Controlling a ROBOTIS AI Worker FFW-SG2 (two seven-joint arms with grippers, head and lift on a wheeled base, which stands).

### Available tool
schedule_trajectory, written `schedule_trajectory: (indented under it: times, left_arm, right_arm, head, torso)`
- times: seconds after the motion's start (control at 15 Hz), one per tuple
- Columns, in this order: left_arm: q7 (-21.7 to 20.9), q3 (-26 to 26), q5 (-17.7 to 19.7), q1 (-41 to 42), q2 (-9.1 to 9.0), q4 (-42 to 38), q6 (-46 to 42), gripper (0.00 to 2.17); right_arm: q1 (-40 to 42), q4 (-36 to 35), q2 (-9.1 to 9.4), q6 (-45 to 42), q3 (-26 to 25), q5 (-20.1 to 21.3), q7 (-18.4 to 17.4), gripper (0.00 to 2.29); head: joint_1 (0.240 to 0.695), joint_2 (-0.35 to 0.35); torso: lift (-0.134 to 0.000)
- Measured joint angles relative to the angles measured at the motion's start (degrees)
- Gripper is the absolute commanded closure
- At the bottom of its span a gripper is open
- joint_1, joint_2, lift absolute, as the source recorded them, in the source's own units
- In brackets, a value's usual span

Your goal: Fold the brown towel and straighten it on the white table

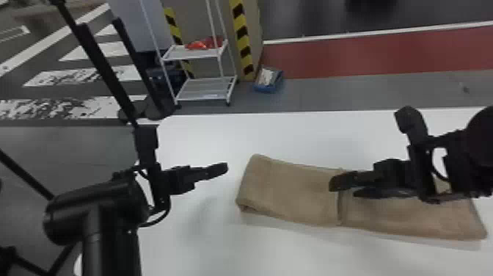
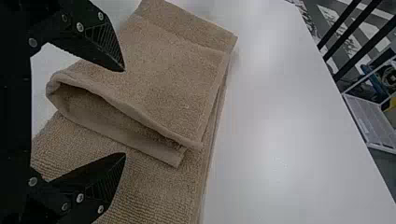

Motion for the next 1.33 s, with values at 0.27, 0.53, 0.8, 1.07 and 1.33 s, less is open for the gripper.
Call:
schedule_trajectory:
  times: [0.27,0.53,0.8,1.07,1.33]
  left_arm:
    - [0.00,0.00,0.09,-0.02,0.01,0.00,0.00,0.05]
    - [0.00,0.00,0.09,-0.08,0.01,0.42,-0.14,0.05]
    - [-0.04,0.15,0.09,-0.14,0.08,0.65,-0.68,0.05]
    - [-0.18,0.43,0.09,-0.17,0.09,0.89,-0.85,0.05]
    - [-0.17,0.44,0.09,-0.42,0.09,1.05,-0.88,0.05]
  right_arm:
    - [0.01,1.52,0.00,-1.35,0.42,0.02,0.66,0.41]
    - [-0.01,2.65,0.00,-4.27,1.13,0.37,1.59,0.63]
    - [-0.18,3.39,0.00,-5.49,1.22,0.48,1.59,0.80]
    - [-0.35,4.03,0.00,-5.78,1.21,0.58,1.60,1.03]
    - [-0.54,4.42,0.00,-5.85,0.76,0.18,3.66,1.18]
  head:
    - [0.695,0.288]
    - [0.695,0.290]
    - [0.695,0.290]
    - [0.695,0.291]
    - [0.695,0.294]
  torso:
    - [-0.124]
    - [-0.124]
    - [-0.124]
    - [-0.124]
    - [-0.124]
